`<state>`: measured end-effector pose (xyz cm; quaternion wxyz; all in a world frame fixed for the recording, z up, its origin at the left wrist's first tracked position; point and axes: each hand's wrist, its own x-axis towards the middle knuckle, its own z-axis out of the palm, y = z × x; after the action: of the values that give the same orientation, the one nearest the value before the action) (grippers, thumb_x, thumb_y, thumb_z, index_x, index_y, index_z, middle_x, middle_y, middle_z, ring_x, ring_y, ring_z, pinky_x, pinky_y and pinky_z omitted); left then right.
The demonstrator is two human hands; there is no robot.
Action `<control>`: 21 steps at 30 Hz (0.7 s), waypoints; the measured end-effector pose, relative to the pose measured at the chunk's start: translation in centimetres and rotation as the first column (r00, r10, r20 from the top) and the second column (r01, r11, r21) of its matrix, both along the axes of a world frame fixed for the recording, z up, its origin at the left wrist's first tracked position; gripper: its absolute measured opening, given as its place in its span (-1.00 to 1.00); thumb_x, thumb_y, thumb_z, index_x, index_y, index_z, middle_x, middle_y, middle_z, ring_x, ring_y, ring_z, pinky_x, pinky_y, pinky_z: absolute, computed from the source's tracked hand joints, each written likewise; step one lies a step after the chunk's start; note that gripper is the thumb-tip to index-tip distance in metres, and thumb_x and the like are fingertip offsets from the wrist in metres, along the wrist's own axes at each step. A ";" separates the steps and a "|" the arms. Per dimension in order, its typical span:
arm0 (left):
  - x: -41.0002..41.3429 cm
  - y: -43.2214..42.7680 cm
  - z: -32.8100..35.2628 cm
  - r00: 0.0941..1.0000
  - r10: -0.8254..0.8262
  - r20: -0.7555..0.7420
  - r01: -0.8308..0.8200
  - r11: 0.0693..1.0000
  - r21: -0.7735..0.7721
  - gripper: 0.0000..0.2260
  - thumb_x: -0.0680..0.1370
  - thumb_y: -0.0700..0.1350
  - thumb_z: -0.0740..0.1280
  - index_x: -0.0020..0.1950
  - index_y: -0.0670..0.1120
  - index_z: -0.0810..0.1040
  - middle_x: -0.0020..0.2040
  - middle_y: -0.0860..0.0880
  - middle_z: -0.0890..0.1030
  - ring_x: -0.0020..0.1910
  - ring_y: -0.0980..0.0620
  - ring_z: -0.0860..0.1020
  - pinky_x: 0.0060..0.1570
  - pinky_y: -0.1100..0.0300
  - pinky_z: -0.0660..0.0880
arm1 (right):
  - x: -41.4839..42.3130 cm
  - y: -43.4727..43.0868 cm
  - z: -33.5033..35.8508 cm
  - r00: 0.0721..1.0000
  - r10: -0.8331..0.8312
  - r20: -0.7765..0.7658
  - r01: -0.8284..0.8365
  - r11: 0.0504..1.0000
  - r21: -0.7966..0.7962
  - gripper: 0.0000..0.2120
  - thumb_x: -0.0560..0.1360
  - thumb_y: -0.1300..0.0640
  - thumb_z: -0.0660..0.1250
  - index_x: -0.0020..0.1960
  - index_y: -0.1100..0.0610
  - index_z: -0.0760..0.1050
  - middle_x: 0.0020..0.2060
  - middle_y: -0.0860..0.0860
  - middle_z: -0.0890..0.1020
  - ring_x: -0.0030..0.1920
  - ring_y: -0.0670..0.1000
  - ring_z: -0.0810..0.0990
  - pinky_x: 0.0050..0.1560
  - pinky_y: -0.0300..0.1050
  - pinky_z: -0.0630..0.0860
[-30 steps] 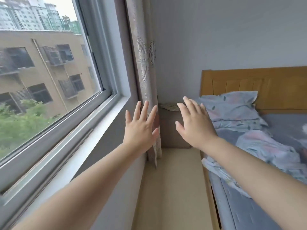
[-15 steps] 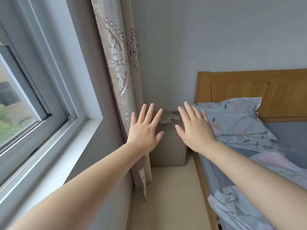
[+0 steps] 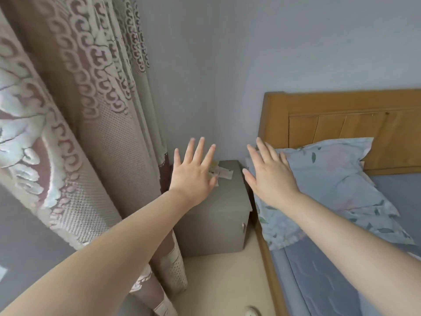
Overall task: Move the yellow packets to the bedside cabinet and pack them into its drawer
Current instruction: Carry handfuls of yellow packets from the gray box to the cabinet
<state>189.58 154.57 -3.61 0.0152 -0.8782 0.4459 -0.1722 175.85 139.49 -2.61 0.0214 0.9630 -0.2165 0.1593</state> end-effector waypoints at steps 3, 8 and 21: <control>5.0 -6.2 -1.1 0.999 0.038 -0.034 -0.037 0.998 0.049 -0.35 0.62 0.22 -0.01 0.56 0.02 -0.28 0.57 -0.07 -0.25 0.54 -0.15 -0.26 0.44 -0.23 -0.13 | 5.9 -6.0 -2.0 0.999 0.036 -0.038 -0.036 0.999 0.015 -0.41 0.61 -0.12 0.01 0.56 0.10 0.01 0.55 0.10 0.01 0.53 0.11 0.02 0.48 0.16 0.00; 12.7 -13.7 -4.5 0.973 0.163 -0.163 -0.150 0.985 0.087 -0.38 0.63 0.21 -0.04 0.56 0.01 -0.25 0.57 -0.09 -0.22 0.54 -0.15 -0.22 0.44 -0.23 -0.11 | 15.3 -14.1 -5.3 0.989 0.089 -0.121 -0.083 0.995 0.055 -0.41 0.61 -0.12 0.01 0.55 0.11 0.02 0.54 0.12 0.03 0.52 0.12 0.04 0.47 0.16 0.02; 28.4 -21.3 -23.9 0.795 0.292 -0.532 -0.199 0.953 0.227 -0.39 0.64 0.11 0.06 0.57 0.05 -0.21 0.58 -0.04 -0.21 0.54 -0.13 -0.24 0.45 -0.23 -0.11 | 33.0 -22.0 -23.6 0.933 0.133 -0.333 -0.036 0.958 0.284 -0.41 0.58 -0.11 0.04 0.49 0.21 0.20 0.47 0.24 0.25 0.45 0.24 0.26 0.36 0.26 0.24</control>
<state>217.94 133.30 -27.48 -0.0235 -0.9362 0.3249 0.1321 208.80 117.49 -26.16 -0.0803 0.9780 -0.1871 -0.0446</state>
